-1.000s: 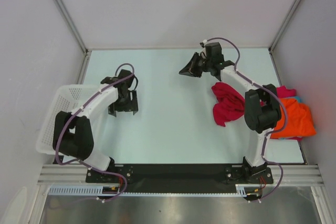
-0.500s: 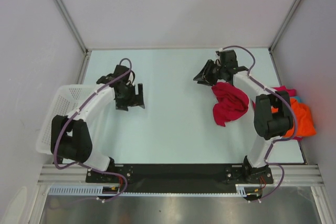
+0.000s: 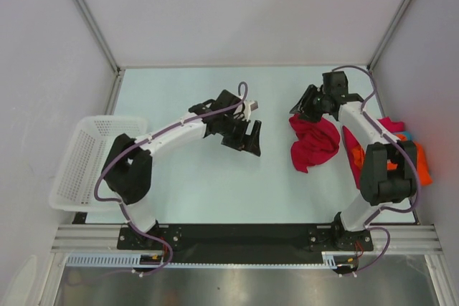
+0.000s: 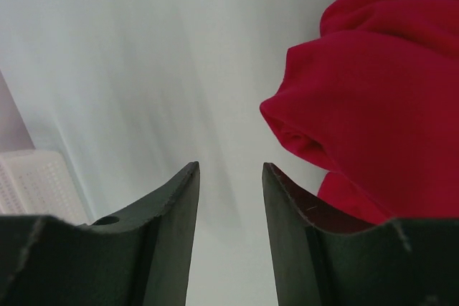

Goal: Fold and stack the t-shirts
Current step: Flatten out the tshirt

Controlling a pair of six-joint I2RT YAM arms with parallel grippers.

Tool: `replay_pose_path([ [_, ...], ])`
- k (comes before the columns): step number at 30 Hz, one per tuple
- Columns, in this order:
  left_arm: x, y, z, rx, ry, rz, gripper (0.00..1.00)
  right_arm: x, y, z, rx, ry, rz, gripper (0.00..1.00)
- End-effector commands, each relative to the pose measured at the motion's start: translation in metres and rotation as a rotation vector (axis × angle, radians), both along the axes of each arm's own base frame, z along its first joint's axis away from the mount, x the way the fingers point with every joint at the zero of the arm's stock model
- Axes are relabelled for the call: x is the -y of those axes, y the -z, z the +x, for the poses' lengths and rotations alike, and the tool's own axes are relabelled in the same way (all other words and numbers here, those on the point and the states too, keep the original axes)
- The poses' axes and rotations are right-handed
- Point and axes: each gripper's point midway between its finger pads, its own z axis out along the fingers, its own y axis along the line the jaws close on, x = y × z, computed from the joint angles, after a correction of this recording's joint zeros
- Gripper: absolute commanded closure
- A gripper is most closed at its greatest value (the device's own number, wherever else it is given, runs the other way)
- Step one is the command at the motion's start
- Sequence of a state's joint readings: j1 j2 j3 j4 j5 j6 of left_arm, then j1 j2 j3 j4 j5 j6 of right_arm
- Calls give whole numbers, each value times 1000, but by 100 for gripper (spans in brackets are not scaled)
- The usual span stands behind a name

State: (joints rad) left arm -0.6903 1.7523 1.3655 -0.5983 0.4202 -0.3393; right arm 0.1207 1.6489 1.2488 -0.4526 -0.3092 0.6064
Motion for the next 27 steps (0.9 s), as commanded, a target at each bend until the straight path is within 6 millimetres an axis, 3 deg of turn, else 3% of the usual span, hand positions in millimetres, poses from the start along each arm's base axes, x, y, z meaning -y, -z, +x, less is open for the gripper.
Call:
replay_pose_path([
  [1,20,-31,10,64,27,-131,12,22,-25,-1,42,32,-110,54],
  [6,44,-41,-7,102,117,-244,12,48,-24,-7,31,103,-182,54],
  [7,60,-49,-18,129,181,-294,12,48,-22,-9,26,103,-171,53],
  [10,92,-48,-43,163,332,-397,11,52,-11,-16,-13,107,-132,54],
  [15,127,-46,-58,164,403,-582,13,56,-6,-27,-39,104,-159,54],
  [17,137,-43,-55,184,410,-649,14,61,-7,-30,-44,109,-180,54],
  [20,148,-37,-49,197,388,-702,25,64,-9,-37,-54,103,-200,54],
  [27,166,-21,-45,248,372,-733,30,68,-18,-56,-90,79,-236,55],
])
